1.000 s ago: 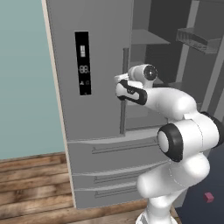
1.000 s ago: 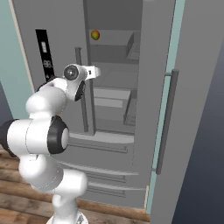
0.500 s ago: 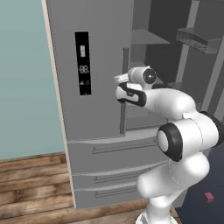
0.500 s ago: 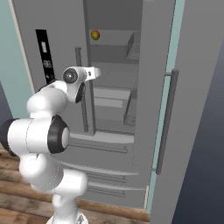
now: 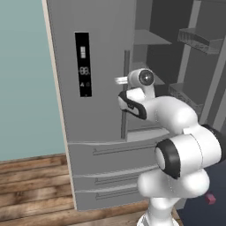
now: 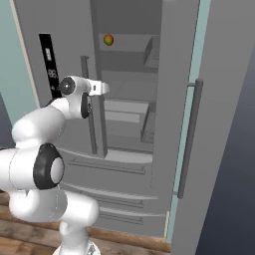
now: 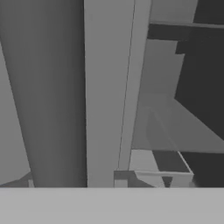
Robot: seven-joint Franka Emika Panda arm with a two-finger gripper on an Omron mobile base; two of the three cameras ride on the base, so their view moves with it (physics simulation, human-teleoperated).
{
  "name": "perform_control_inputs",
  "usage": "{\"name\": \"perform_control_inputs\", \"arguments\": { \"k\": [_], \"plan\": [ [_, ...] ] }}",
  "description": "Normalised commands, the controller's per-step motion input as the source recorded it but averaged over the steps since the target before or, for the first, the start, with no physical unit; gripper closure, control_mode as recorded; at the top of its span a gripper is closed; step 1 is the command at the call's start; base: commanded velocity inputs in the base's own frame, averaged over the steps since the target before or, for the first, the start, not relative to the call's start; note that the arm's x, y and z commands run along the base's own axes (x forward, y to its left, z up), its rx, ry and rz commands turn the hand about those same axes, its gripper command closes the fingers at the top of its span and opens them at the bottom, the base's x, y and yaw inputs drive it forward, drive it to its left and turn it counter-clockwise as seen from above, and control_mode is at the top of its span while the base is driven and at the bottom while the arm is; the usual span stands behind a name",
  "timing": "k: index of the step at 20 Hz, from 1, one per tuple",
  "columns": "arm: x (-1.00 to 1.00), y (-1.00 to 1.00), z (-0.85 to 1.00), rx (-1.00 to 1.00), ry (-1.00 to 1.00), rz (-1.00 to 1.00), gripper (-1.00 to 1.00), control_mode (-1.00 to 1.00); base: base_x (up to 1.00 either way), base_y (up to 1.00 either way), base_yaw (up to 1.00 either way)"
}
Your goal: Retrieve the mango and peach from the fridge and place them into the bowl on the dining table.
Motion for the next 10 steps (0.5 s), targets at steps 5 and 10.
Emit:
{"name": "perform_control_inputs", "arguments": {
  "k": [5,10],
  "plan": [
    [-1.00,0.13,0.00,0.02,0.06,-0.12,1.00,-1.00,0.00,0.00,0.00],
    [-1.00,0.43,0.00,0.03,0.00,-0.14,1.00,-1.00,0.00,0.00,0.00]
  ]
}}
